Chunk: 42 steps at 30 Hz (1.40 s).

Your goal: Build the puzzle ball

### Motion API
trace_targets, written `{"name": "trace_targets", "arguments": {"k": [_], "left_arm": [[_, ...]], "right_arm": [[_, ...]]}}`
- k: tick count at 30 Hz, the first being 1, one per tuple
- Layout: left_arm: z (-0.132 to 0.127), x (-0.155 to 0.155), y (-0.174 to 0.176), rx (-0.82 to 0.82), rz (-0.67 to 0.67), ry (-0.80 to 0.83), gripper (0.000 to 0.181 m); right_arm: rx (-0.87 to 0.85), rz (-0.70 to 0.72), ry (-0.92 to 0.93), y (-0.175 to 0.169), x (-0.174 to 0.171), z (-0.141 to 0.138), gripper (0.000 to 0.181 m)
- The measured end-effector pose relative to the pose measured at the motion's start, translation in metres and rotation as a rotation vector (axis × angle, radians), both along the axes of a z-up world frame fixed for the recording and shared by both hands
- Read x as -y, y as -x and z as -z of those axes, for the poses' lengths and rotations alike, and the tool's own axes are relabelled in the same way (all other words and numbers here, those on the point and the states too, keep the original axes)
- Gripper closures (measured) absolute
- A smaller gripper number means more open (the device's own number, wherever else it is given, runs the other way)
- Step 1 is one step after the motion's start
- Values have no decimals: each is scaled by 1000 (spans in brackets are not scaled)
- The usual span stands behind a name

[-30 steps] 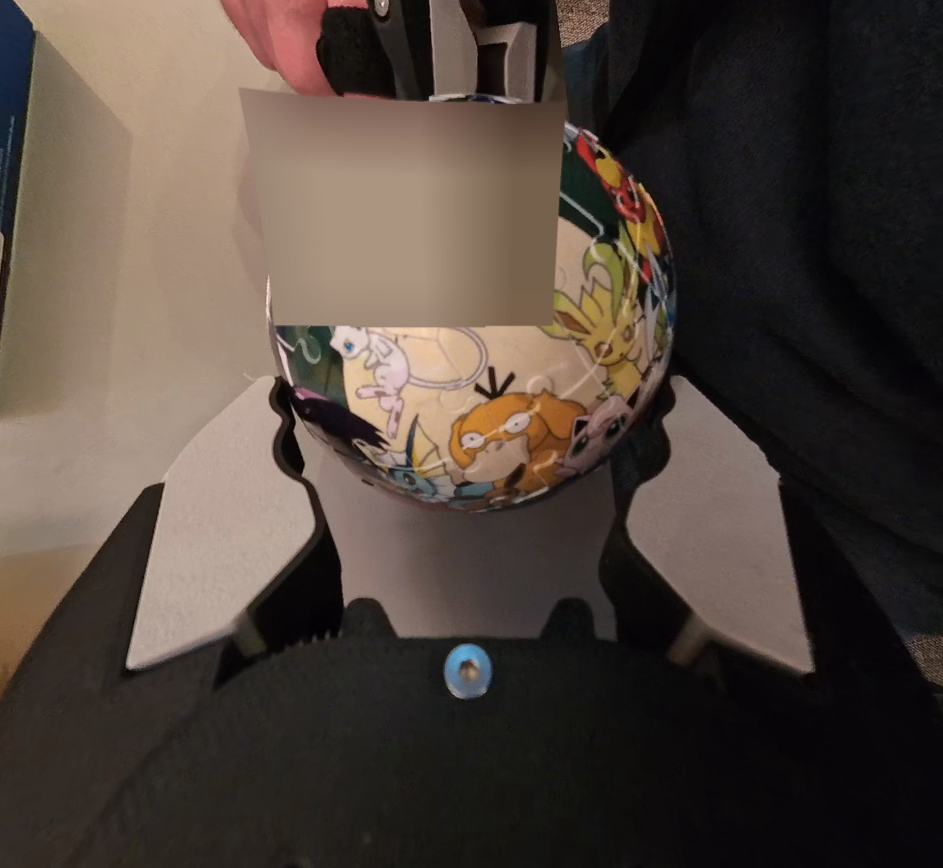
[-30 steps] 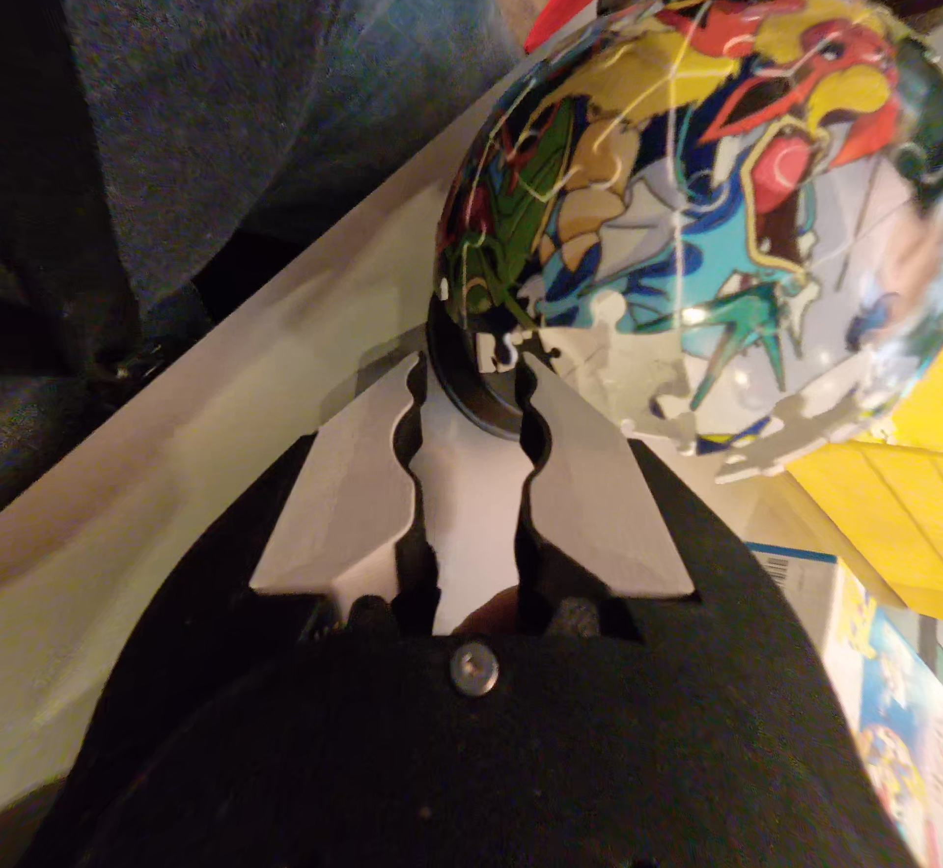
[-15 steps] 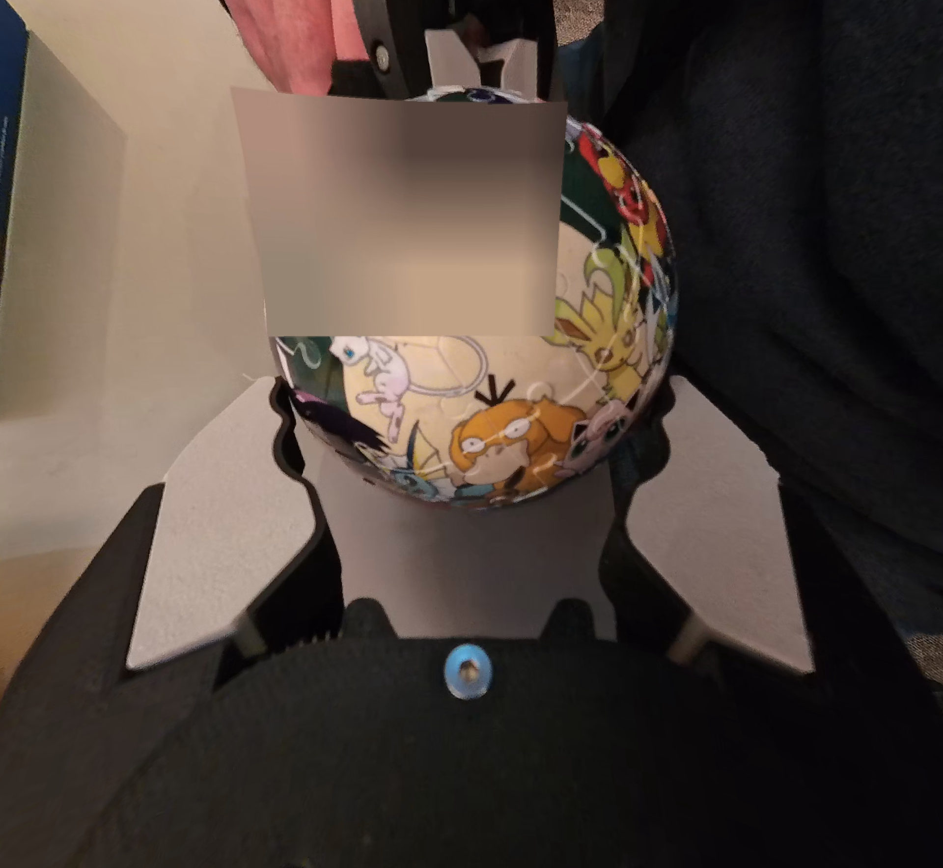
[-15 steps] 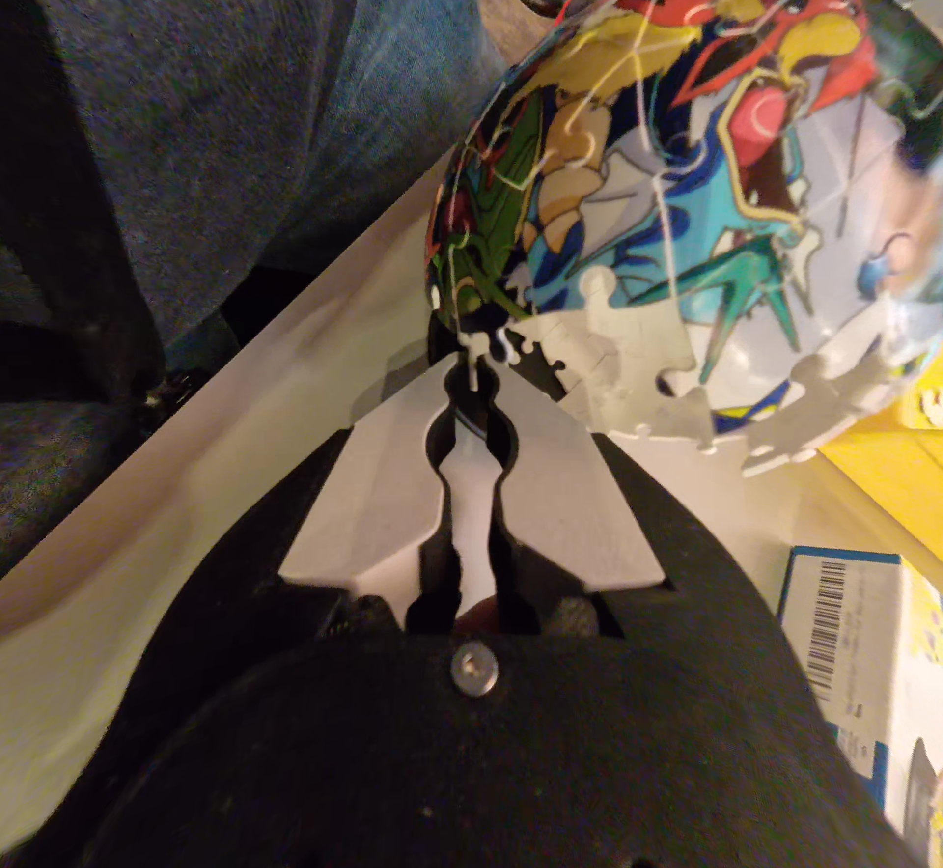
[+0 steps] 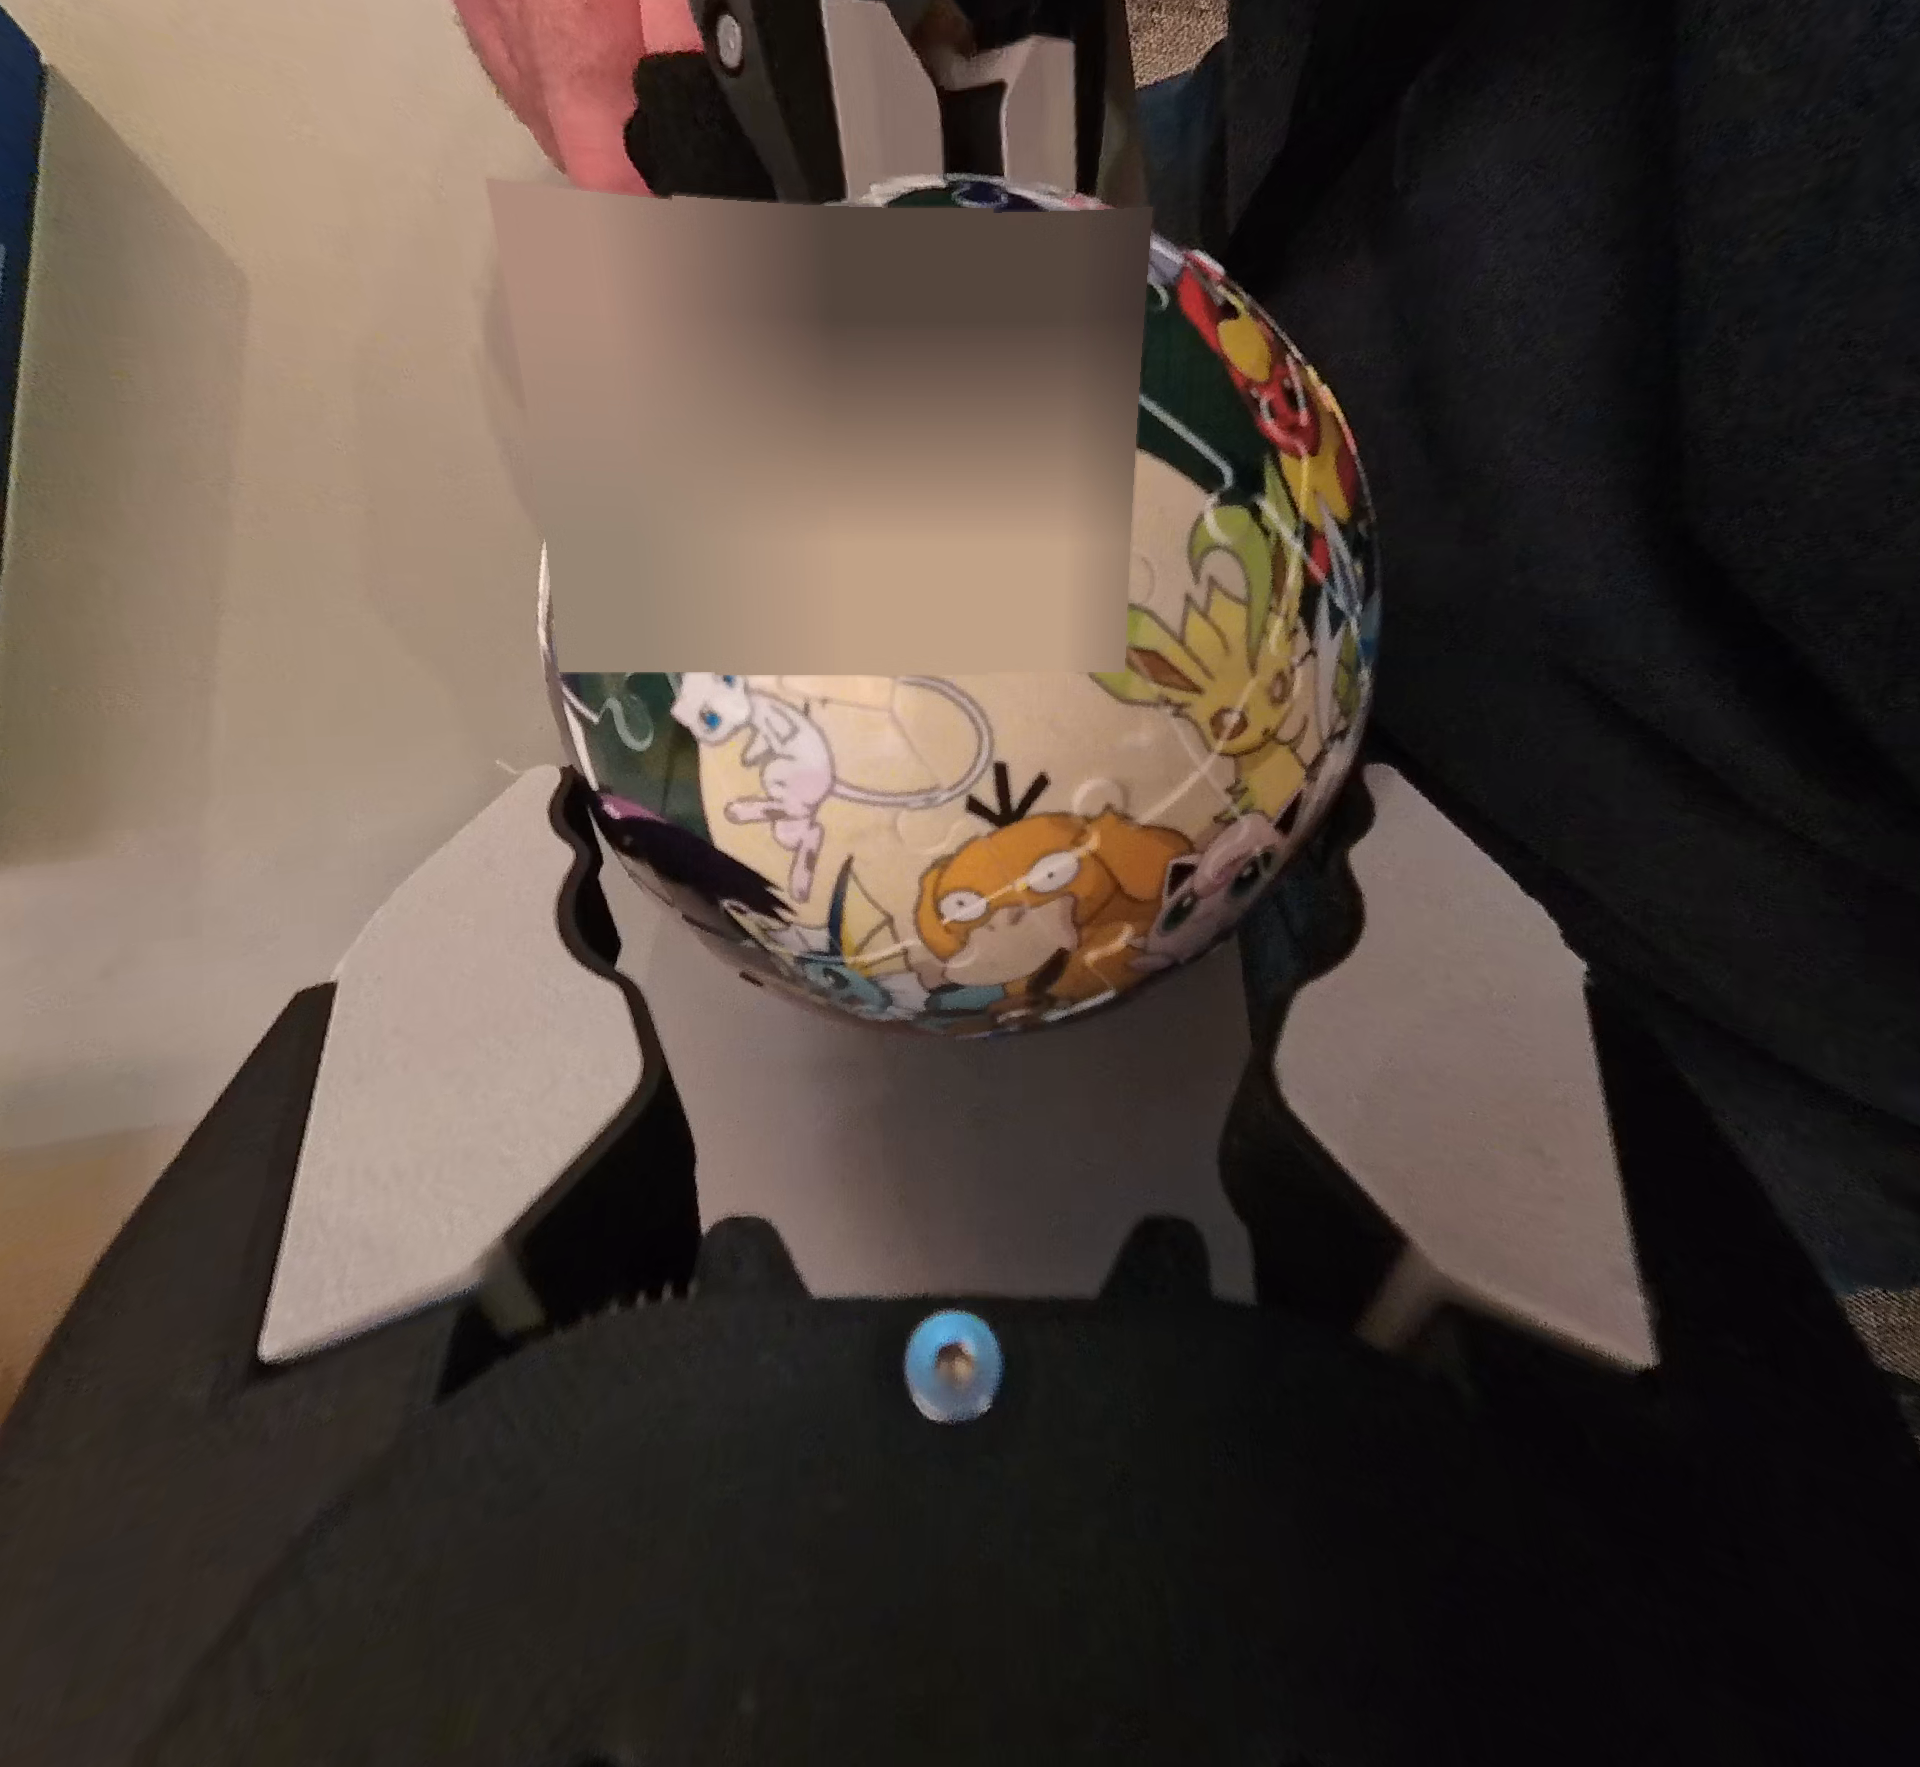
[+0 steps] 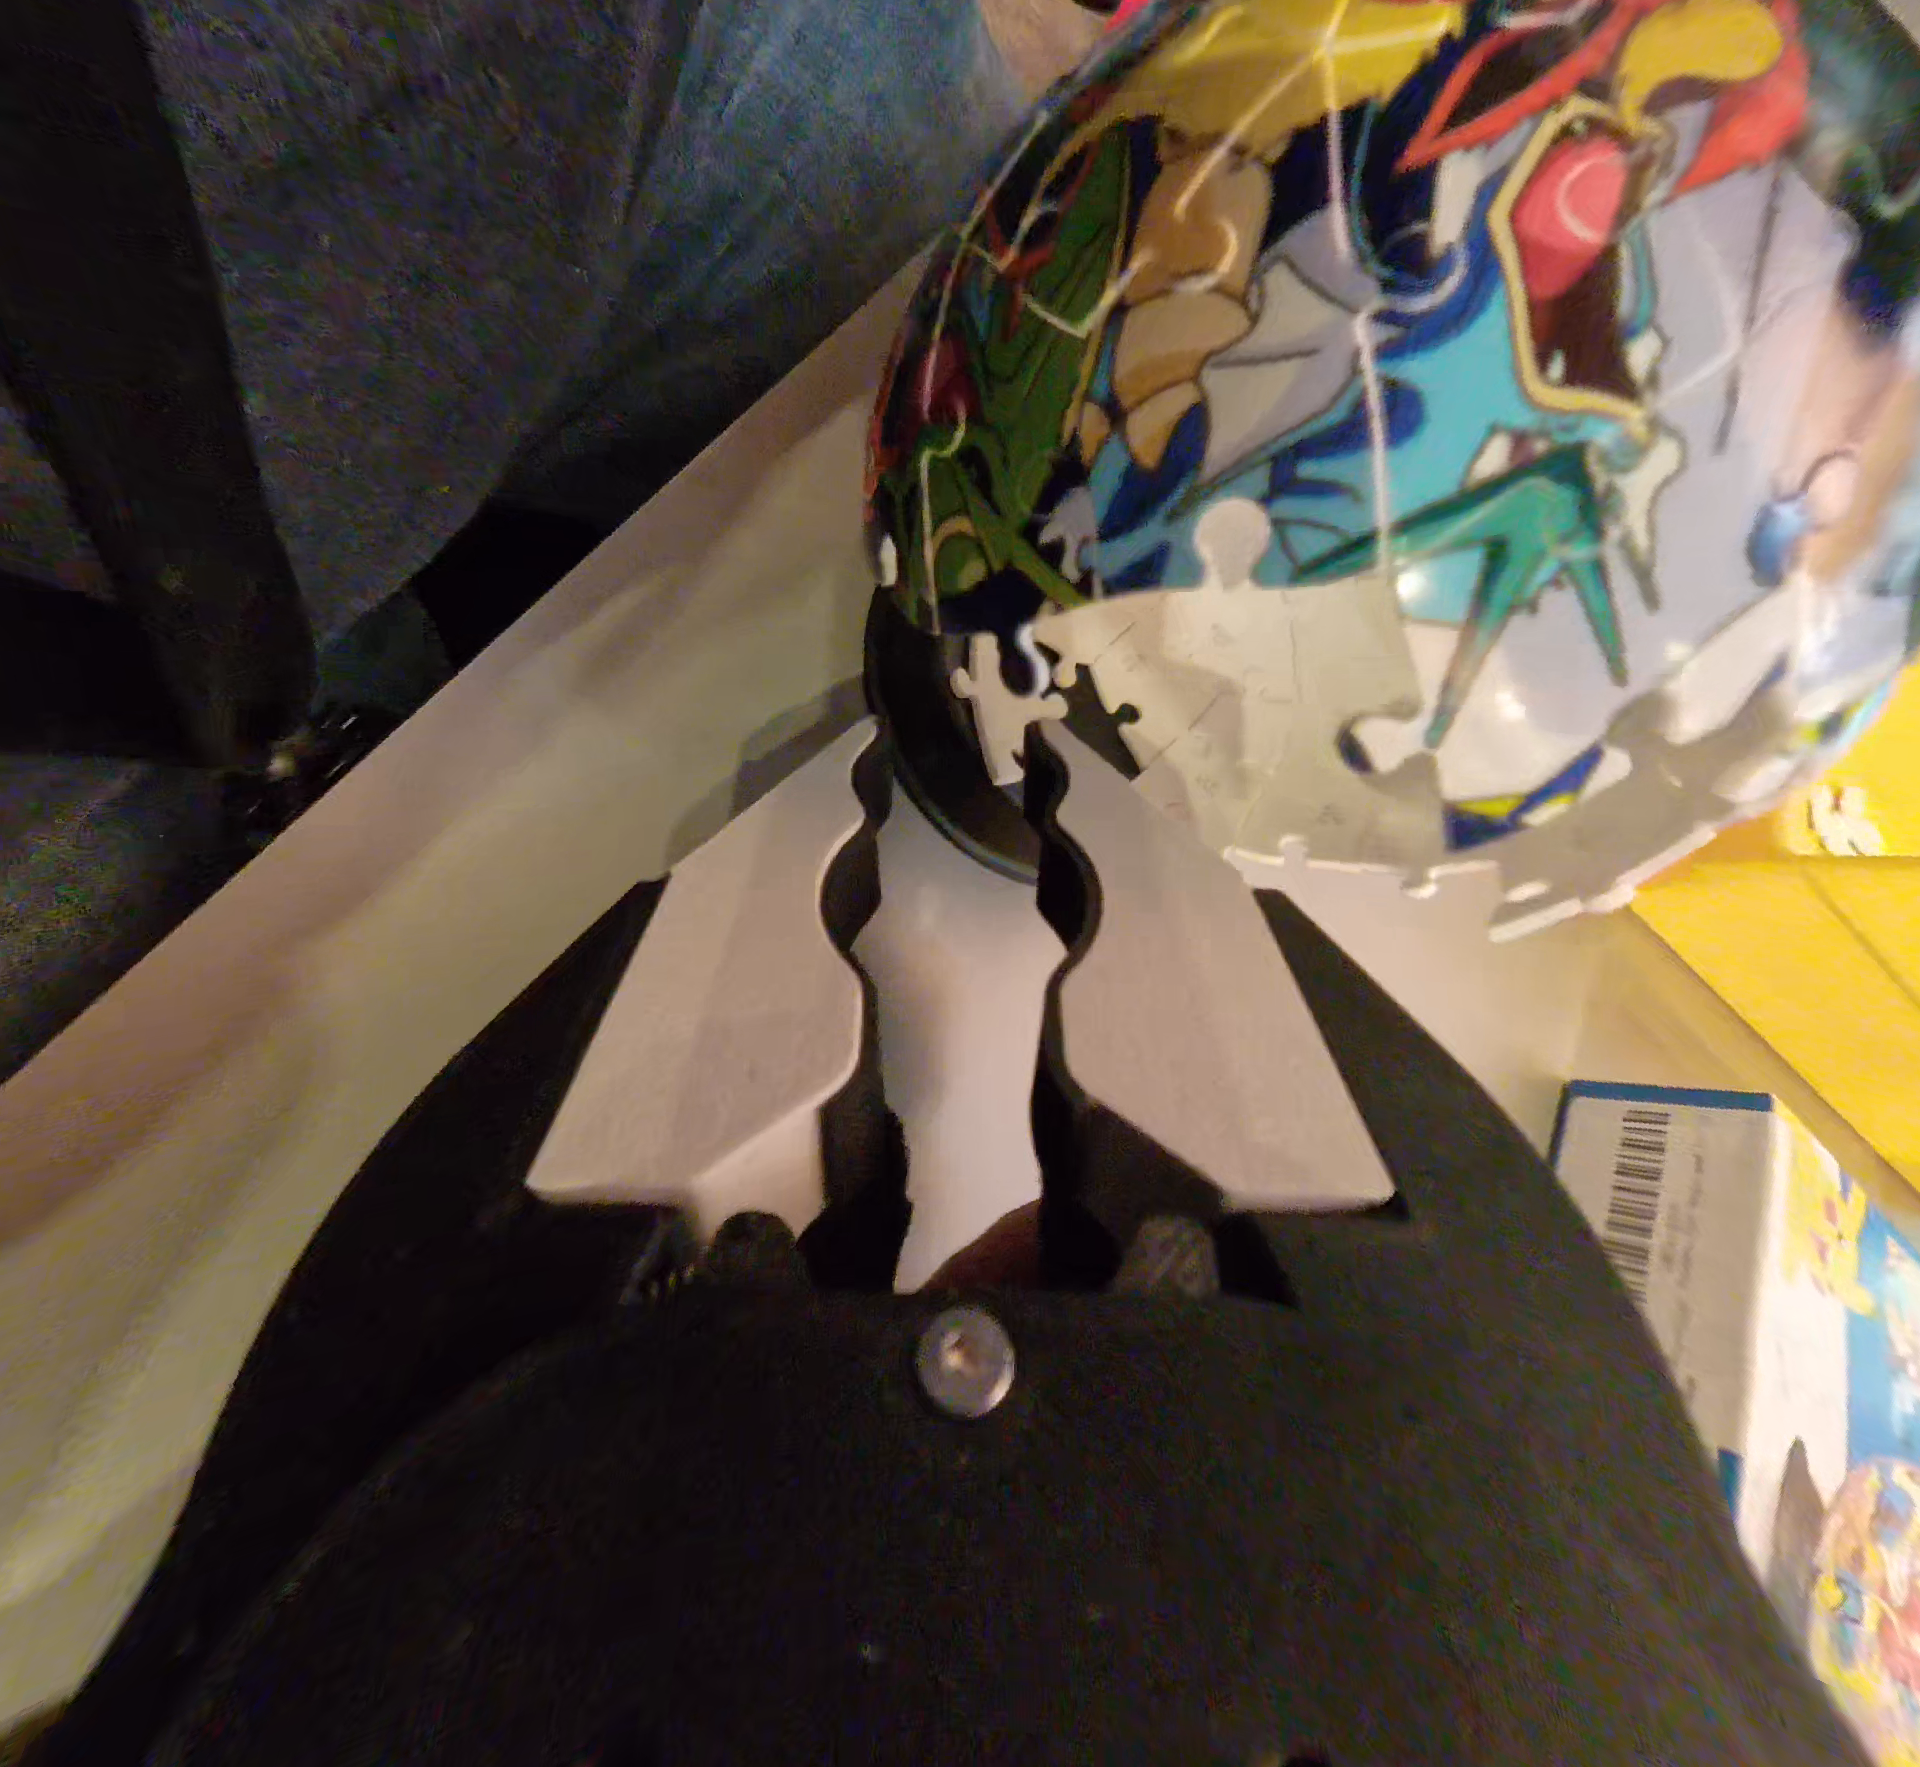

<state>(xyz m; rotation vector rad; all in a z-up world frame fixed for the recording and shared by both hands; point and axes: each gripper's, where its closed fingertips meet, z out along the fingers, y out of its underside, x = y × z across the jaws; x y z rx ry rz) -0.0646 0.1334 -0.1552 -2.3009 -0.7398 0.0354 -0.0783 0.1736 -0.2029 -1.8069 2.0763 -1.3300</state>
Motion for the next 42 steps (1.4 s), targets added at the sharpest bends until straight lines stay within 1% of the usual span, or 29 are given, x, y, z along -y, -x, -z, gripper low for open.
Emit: {"name": "trace_targets", "arguments": {"k": [10,13,21,35,39,42], "left_arm": [[0,1,0,5,2,8,52],[0,1,0,4,4,7,52],[0,0,0,5,3,4,53],[0,1,0,12,2,10,53],[0,1,0,12,6,11,53],[0,1,0,14,10,11,53]], "right_arm": [[2,4,-30,1,1,2,169],[19,-1,-4,2,1,-3,179],[61,10,15,4,-1,-8,180],[25,-6,108,6,2,-17,181],[-27,-19,168,12,4,-16,181],[-107,-48,250,16,6,-16,181]]}}
